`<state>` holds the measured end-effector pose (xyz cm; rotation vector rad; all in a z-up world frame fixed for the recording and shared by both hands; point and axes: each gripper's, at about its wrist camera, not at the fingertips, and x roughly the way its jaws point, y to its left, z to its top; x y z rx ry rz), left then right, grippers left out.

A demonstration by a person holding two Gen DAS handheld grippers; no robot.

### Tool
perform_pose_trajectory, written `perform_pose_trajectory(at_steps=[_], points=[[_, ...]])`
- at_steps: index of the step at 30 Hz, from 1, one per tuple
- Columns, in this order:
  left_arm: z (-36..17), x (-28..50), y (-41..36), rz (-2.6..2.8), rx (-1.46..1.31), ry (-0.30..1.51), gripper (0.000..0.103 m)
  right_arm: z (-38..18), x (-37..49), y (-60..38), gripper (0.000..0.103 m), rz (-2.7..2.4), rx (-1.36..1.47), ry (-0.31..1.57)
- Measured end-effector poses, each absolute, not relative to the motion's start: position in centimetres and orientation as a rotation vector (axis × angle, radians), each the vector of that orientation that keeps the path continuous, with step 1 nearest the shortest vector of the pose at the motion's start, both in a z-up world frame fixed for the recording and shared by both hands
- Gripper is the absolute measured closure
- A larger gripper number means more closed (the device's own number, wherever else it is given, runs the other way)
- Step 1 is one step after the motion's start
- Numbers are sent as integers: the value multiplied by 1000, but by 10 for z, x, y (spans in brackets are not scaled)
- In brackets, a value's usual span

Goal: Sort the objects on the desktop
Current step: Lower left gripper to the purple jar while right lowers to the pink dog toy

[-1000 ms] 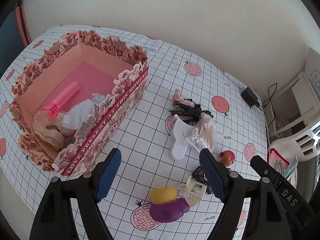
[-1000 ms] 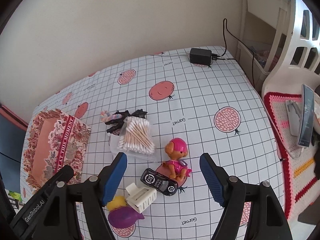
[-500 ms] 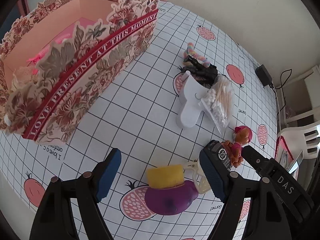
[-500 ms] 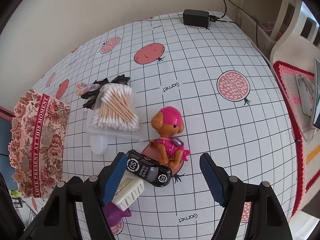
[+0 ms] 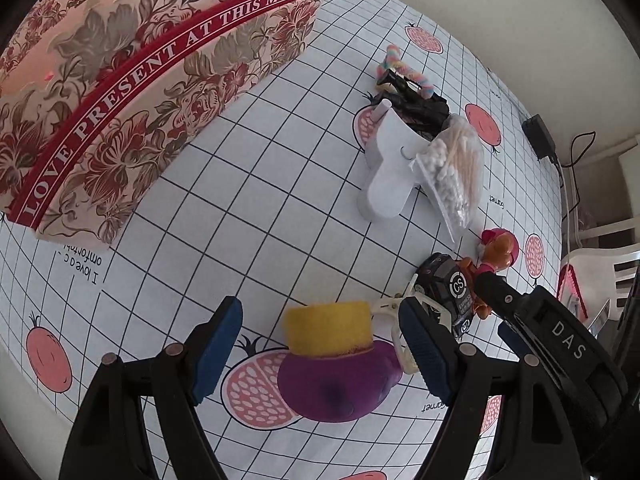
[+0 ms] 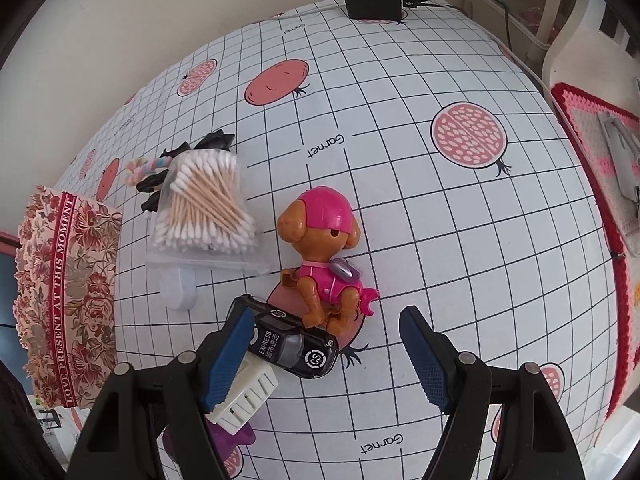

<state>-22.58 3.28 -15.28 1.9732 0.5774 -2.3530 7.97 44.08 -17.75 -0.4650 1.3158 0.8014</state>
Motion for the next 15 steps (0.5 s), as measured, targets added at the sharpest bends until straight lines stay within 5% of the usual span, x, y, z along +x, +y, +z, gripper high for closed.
perform_pose_trajectory(at_steps=[12,15], points=[[-161,-224,37,-2330,2000,553,23,-181,86,445,28,775,-427,1274],[-164,-225,39,-2326,2006,550,34,-182,90,445,30,764,-428,1260]])
